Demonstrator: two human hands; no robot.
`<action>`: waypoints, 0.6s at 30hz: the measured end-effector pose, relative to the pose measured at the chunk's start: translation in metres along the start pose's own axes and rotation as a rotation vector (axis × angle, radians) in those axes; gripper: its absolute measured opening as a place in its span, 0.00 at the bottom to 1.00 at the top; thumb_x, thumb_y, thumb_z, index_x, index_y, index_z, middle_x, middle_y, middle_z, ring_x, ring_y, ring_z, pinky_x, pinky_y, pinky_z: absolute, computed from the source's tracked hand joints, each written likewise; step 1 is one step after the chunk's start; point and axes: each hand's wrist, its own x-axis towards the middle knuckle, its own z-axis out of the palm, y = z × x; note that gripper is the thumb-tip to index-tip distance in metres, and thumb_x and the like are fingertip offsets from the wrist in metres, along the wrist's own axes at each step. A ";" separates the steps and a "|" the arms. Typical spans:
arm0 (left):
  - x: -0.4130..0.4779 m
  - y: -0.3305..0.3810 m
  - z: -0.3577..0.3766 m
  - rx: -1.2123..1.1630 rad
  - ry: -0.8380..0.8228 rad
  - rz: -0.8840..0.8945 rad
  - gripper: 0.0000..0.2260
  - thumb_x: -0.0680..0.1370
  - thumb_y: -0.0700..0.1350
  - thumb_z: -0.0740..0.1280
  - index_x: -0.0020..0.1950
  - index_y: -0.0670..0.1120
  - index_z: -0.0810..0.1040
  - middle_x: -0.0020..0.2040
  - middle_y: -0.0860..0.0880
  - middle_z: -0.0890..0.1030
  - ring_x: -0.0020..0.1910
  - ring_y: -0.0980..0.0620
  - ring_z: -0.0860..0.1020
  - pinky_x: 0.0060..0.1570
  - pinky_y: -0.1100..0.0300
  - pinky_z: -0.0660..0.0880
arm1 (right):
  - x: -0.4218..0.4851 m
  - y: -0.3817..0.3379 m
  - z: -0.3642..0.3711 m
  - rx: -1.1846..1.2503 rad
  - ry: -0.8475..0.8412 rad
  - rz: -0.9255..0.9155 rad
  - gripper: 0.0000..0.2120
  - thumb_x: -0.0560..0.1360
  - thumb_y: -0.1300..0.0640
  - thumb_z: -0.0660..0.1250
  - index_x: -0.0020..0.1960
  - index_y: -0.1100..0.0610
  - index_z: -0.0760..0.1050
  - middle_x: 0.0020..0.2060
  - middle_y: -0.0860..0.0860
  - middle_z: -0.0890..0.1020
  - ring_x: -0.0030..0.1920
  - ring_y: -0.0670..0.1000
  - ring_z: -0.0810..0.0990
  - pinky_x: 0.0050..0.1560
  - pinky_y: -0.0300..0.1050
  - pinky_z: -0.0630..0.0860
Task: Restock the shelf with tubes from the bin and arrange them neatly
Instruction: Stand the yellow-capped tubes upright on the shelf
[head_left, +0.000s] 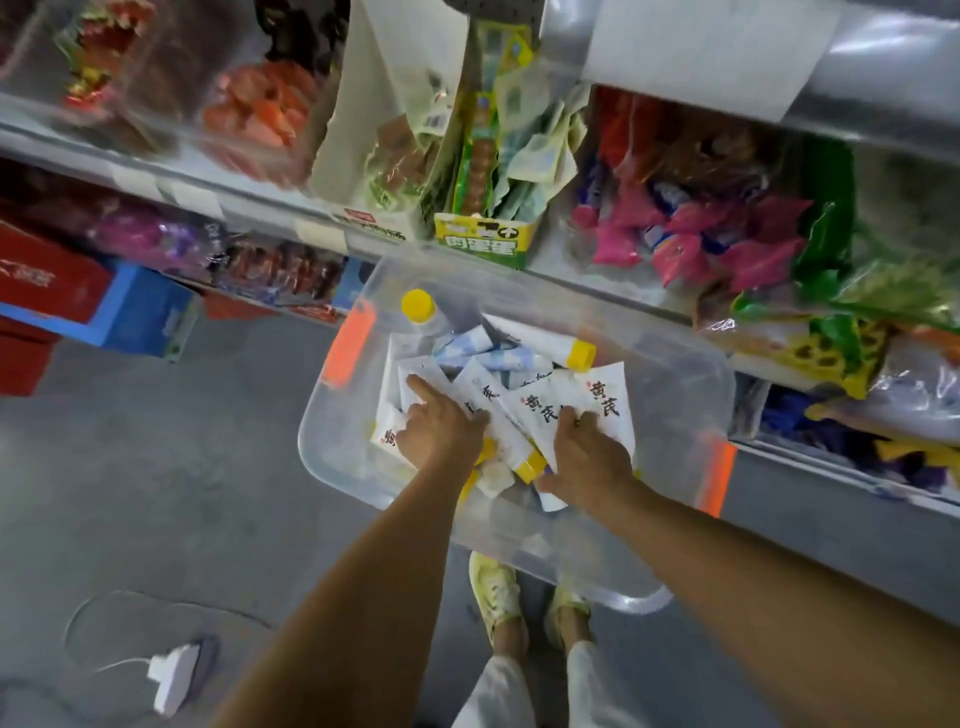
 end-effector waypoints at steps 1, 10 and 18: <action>0.001 0.001 0.004 0.016 0.017 -0.012 0.46 0.74 0.60 0.68 0.78 0.41 0.42 0.68 0.42 0.72 0.64 0.42 0.74 0.59 0.50 0.68 | 0.003 -0.001 0.006 -0.038 0.038 0.006 0.39 0.72 0.47 0.71 0.72 0.63 0.55 0.63 0.59 0.68 0.58 0.58 0.75 0.43 0.47 0.70; -0.006 -0.007 -0.027 -0.573 -0.237 -0.104 0.23 0.63 0.49 0.74 0.55 0.41 0.77 0.51 0.43 0.82 0.46 0.43 0.80 0.49 0.53 0.78 | -0.011 0.001 -0.034 0.540 -0.251 0.214 0.29 0.61 0.47 0.71 0.58 0.59 0.70 0.50 0.54 0.78 0.49 0.56 0.80 0.38 0.44 0.74; -0.076 0.005 -0.103 -0.895 -0.337 0.065 0.12 0.72 0.45 0.67 0.53 0.42 0.77 0.48 0.38 0.82 0.41 0.43 0.79 0.42 0.48 0.79 | -0.082 -0.009 -0.108 0.998 -0.145 0.054 0.21 0.69 0.59 0.72 0.57 0.61 0.68 0.33 0.57 0.77 0.20 0.51 0.73 0.21 0.39 0.66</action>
